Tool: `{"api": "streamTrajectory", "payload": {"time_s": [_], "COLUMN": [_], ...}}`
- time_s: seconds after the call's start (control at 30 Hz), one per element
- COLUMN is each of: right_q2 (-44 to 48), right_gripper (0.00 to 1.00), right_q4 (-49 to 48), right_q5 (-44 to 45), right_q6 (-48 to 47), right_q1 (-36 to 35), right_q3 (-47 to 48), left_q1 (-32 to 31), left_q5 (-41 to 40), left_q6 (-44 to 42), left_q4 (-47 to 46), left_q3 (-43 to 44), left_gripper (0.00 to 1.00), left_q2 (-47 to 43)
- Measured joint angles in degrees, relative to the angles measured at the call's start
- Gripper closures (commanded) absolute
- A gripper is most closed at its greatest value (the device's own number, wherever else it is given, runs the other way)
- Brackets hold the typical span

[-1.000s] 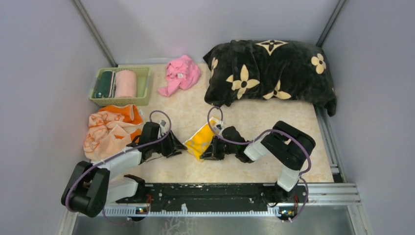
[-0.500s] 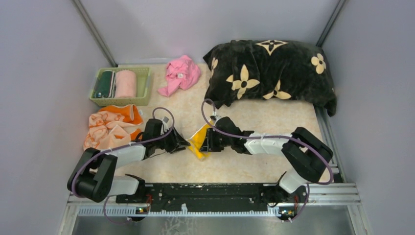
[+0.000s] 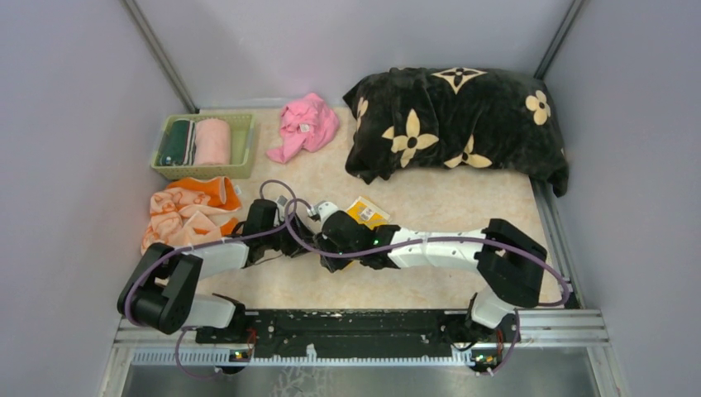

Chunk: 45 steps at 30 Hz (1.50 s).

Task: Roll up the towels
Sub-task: Roll the towel at the center of the board.

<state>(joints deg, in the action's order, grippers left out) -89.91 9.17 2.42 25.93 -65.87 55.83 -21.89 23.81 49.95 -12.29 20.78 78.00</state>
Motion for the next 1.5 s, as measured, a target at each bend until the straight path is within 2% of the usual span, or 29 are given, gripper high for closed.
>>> {"api": "streamTrajectory", "payload": {"time_s": [0.3, 0.73, 0.97, 1.07, 1.4, 1.5], "right_q2": [-4.55, -10.97, -15.85, -17.14, -18.16, -17.55], "right_gripper": [0.68, 0.64, 0.62, 0.66, 0.96, 1.00], "right_q4": [3.19, 3.87, 6.36, 7.37, 8.09, 7.39], "right_q5": [6.84, 9.25, 16.65, 19.82, 24.41, 23.67], "right_q6": [-6.01, -10.84, -13.99, -14.43, -14.34, -14.25], "right_q1": [-1.05, -1.53, -4.94, -6.21, -7.04, -7.02], "right_q3": [0.50, 2.84, 7.87, 9.29, 10.21, 9.51], "left_q1": [-0.04, -0.11, -0.13, -0.15, -0.20, -0.46], "left_q5": [-0.17, -0.20, -0.22, -0.20, -0.68, -1.44], "left_q6": [0.20, 0.24, 0.31, 0.33, 0.07, -0.79], "left_q4": [-0.02, -0.13, -0.17, -0.13, 1.09, 3.26], "left_q3": [-0.02, -0.02, -0.02, 0.61, 4.57, 6.80], "left_gripper": [0.55, 0.53, 0.53, 0.53, 0.54, 0.66], "left_q2": [0.00, 0.00, 0.07, 0.90, 4.87, 6.23]}}
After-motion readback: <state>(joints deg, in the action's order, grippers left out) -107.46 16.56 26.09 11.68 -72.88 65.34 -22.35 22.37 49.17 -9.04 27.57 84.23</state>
